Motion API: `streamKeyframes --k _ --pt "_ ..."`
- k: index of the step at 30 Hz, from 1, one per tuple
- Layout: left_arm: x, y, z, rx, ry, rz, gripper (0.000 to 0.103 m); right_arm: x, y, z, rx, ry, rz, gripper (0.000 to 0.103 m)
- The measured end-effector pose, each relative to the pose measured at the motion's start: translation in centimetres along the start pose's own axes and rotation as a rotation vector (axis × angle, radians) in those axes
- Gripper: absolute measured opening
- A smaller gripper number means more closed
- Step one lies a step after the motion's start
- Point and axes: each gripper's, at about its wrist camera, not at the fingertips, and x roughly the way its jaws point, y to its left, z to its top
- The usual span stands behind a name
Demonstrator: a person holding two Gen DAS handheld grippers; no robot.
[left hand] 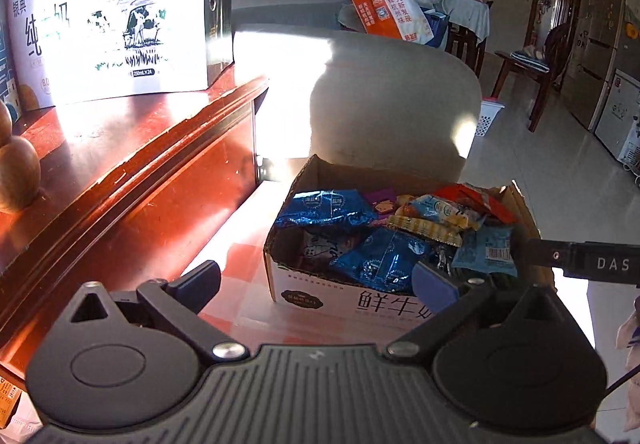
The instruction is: Organize snacks
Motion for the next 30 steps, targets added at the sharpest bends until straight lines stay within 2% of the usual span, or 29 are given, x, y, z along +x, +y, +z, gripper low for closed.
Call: streamKeyframes --k 6,11,14,19,23,30 --pt "1.7 -2.1 -0.4 0.012 0.05 0.046 0.102 -0.4 0.4 -1.0 0.018 0.035 -0.058 0.098" --pt "2.3 -3.8 -0.7 0.052 0.066 0.077 0.102 -0.4 0.5 -1.4 0.015 0.051 -0.138 0.1" --pt "2.7 -4.6 -0.8 0.071 0.085 0.074 0.102 -0.2 0.6 -2.0 0.013 0.069 -0.183 0.1" --pt "2.6 -4.9 -0.7 0.083 0.089 0.096 0.102 0.4 1.0 -2.1 0.017 0.087 -0.199 0.101" --pt "3.0 -4.4 -0.5 0.054 0.103 0.094 0.102 1.0 1.2 -2.2 0.028 0.115 -0.2 0.101" --pt "3.5 -4.2 -0.6 0.046 0.121 0.141 0.102 1.4 1.6 -2.3 0.021 0.138 -0.214 0.101"
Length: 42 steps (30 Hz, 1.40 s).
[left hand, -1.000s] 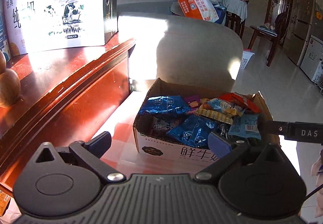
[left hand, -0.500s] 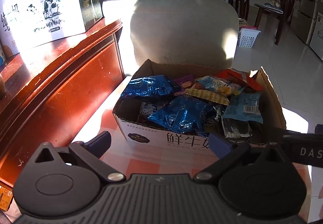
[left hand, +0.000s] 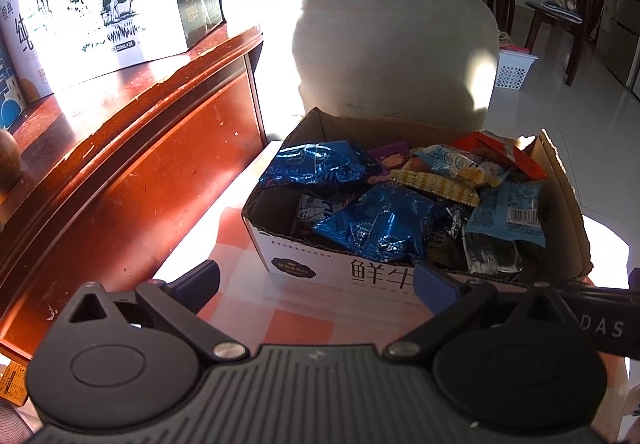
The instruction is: Organize snacks
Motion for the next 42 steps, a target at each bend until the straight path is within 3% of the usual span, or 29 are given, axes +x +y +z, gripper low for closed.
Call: streamKeyframes --k 33,42 --pt "0.2 -1.7 0.1 0.118 -0.001 0.101 0.102 0.5 0.2 0.3 -0.007 0.004 -0.017 0.101" --pt "0.4 -1.5 0.8 0.136 0.004 0.078 0.102 0.6 0.3 1.0 -0.027 -0.008 -0.018 0.101"
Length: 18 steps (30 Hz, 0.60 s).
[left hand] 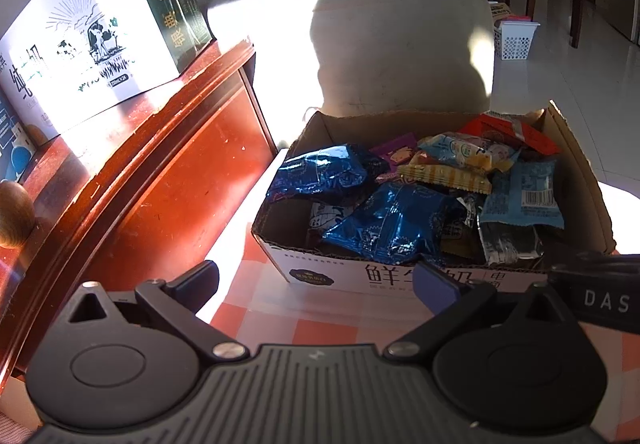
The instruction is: Organize snacks
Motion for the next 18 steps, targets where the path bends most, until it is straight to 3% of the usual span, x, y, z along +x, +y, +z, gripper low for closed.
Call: streamKeyframes --k 18 --pt "1.2 0.5 1.2 0.006 0.016 0.015 0.102 1.2 1.3 1.0 -0.043 0.029 -0.003 0.101"
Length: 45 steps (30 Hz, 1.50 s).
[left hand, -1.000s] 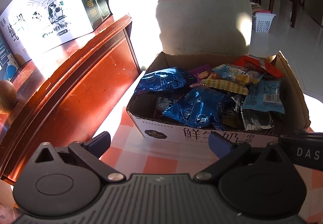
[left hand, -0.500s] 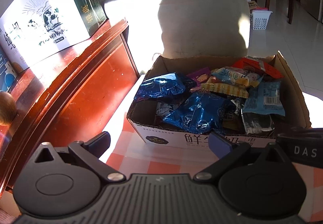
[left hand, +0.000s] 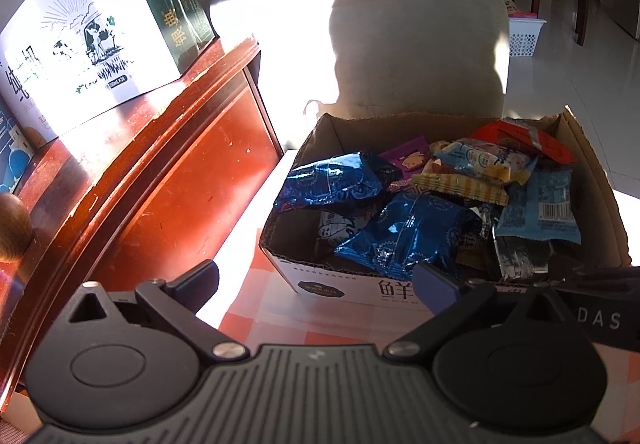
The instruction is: Organize snacks
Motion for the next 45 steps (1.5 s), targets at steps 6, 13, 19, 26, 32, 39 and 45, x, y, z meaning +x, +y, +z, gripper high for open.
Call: streamKeyframes --k 6,13,19,26,32,39,45 --pt "0.5 0.0 0.1 0.034 0.008 0.017 0.102 0.4 0.7 0.2 -0.038 0.014 -0.014 0.101" --pt "1.0 0.4 0.1 0.046 0.026 0.016 0.102 0.6 1.1 0.4 -0.049 0.018 -0.007 0.101" --pt "1.5 0.9 0.1 0.047 0.042 0.01 0.102 1.0 1.6 0.4 -0.068 0.016 -0.003 0.101" --pt "2.0 1.4 0.1 0.043 0.055 0.013 0.101 1.4 2.3 0.5 -0.083 0.015 -0.001 0.101" --pt "2.3 1.3 0.1 0.044 0.06 0.007 0.101 1.6 2.4 0.7 -0.08 0.015 -0.009 0.101" --pt "2.3 1.3 0.0 0.04 0.061 0.011 0.101 1.7 2.4 0.7 -0.079 0.015 -0.011 0.101" --pt "2.6 1.4 0.1 0.035 0.072 0.006 0.101 1.9 2.5 0.7 -0.078 0.018 -0.017 0.101"
